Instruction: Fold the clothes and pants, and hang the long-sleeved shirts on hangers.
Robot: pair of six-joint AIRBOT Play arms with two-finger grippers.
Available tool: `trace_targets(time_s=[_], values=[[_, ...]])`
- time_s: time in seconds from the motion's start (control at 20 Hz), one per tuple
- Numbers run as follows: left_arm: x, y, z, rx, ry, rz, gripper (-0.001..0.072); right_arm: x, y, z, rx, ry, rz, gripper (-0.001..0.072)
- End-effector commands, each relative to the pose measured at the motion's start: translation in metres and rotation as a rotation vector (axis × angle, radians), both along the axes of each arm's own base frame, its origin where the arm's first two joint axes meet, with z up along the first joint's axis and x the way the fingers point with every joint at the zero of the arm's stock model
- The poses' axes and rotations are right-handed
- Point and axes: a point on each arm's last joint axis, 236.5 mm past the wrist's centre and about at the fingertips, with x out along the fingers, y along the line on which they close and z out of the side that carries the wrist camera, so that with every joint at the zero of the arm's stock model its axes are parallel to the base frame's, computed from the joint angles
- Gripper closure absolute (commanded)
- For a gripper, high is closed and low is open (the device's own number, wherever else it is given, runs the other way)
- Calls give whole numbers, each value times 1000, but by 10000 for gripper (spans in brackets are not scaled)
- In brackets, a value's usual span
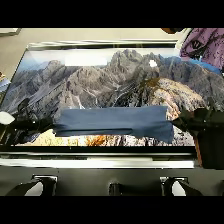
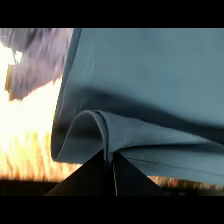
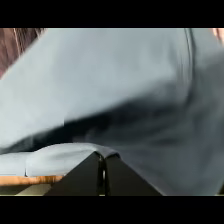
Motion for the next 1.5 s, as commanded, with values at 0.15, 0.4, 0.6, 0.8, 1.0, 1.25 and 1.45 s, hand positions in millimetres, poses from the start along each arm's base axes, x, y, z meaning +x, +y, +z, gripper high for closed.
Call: trace_targets(time_s=[0.15, 0.4, 0.6, 0.8, 1.0, 1.25, 1.45], values=[[67, 8, -22, 17, 4, -39, 693, 72, 16, -44, -117, -47, 73, 683], [95, 4, -36, 18, 16, -71, 693, 101, 17, -65, -202, -31, 101, 683], [100, 2, -50, 14, 42, -74, 693, 108, 3, -76, -245, -4, 74, 683], [101, 3, -55, 15, 45, -71, 693, 116, -2, -76, -247, -19, 26, 683], [109, 1, -54, 14, 17, -59, 631, 113, 1, -87, -222, 21, 12, 656], [140, 3, -1, 12, -83, -51, 85, 100, -2, -63, -269, 88, 140, 249], [144, 18, 45, 97, -140, -74, 84, 92, -42, -49, -232, 138, 88, 180]])
